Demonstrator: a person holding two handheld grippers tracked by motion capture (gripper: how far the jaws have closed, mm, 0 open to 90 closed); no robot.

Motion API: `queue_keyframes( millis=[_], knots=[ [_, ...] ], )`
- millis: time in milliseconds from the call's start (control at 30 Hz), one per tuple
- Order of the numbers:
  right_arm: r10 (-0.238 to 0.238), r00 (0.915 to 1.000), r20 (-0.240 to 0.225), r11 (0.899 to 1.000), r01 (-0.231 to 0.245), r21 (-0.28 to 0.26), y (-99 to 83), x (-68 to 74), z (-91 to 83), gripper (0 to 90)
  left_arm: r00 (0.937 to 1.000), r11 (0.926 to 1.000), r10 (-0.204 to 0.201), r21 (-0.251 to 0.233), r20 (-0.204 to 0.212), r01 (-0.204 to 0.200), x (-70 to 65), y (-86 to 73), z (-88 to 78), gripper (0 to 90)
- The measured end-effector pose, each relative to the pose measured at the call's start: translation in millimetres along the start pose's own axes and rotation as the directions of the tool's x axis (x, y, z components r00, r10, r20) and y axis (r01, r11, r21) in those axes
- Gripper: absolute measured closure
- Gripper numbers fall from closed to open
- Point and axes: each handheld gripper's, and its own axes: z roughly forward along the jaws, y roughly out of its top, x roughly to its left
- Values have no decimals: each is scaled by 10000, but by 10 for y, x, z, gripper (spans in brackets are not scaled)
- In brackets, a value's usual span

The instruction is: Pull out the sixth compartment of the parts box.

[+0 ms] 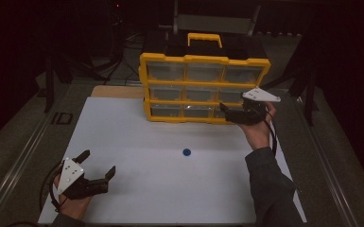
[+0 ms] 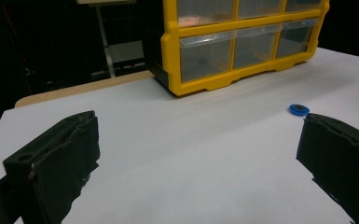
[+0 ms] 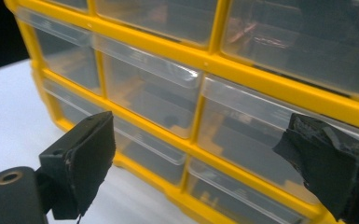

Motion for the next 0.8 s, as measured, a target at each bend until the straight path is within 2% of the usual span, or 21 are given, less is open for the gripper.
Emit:
queue_keyframes(
  millis=[100,300,367,400,433,467,633,733,767,800],
  knots=[
    [-311,9994,153,9993,308,209,24,-28,42,93,10000,10000,-5,-1,7,5,-3,-1,4,0],
    [-498,9982,335,9975,480,520,46,-83,85,95,10000,10000,34,23,12,-34,-6,0,4,0],
    [-905,9948,459,9931,867,795,67,-99,105,95,10000,10000,-6,-1,5,6,-3,-1,4,0],
    [-905,9948,459,9931,867,795,67,-99,105,95,10000,10000,-6,-1,5,6,-3,-1,4,0],
    [-1042,9933,490,9910,996,894,72,-100,113,95,10000,10000,3,13,8,-3,-3,-1,4,0],
    [-1416,9878,642,9844,1337,1143,78,-102,131,95,10000,10000,39,20,10,-39,-7,0,3,0],
    [-1745,9820,720,9768,1634,1387,94,-115,149,96,10000,10000,59,37,30,-59,-12,0,8,0],
    [-2170,9723,872,9657,2008,1645,112,-128,151,96,10000,10000,32,15,24,-32,-8,-1,6,0],
    [-2170,9723,872,9657,2008,1645,112,-128,151,96,10000,10000,32,15,24,-32,-8,-1,6,0],
    [-2416,9655,974,9586,2220,1781,119,-128,151,96,10000,10000,35,24,25,-35,-7,0,5,0]
  ],
)
